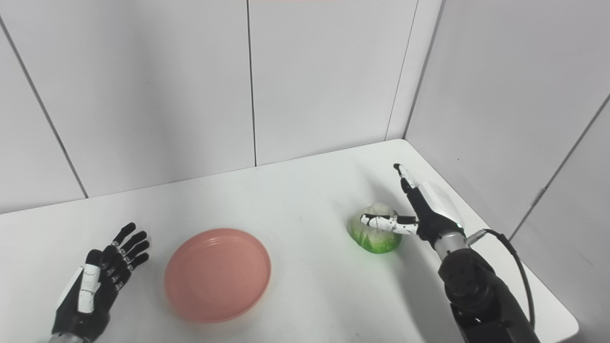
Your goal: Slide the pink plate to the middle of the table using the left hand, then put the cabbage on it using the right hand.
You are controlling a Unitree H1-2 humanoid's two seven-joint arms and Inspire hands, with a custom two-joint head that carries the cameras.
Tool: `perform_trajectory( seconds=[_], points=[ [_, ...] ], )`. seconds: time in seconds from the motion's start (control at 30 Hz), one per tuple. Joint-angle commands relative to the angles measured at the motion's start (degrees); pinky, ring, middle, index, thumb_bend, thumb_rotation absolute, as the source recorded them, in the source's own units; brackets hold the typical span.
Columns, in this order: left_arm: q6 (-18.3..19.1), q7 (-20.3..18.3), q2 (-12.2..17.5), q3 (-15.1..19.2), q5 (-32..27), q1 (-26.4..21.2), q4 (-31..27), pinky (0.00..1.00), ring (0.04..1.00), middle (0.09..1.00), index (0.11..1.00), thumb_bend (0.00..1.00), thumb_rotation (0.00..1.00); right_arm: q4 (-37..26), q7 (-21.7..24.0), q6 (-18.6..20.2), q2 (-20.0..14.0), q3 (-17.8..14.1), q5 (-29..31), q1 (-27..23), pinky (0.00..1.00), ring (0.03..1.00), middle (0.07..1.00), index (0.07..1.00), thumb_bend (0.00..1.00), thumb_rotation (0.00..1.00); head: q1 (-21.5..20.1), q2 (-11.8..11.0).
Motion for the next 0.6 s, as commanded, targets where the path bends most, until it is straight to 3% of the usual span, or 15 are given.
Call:
perform_trajectory(
  seconds=[0.0,0.57],
  points=[
    [4.93,1.2,2.87,0.94,1.16,3.67,2.13,0.9,0.91,0.909,0.906,0.93,0.96,0.18,-0.98,-0.15,-1.43,-0.19,0.09,-1.86,0.87,0.974,0.996,1.0,1.0,0.58,0.06,0.1],
    [7.13,1.31,3.34,0.72,1.1,4.1,0.17,0.9,0.911,0.913,0.91,0.91,0.95,6.65,-1.29,-2.19,-3.04,0.96,1.74,-3.44,0.89,0.977,0.989,1.0,1.0,0.6,0.12,0.76]
  ],
)
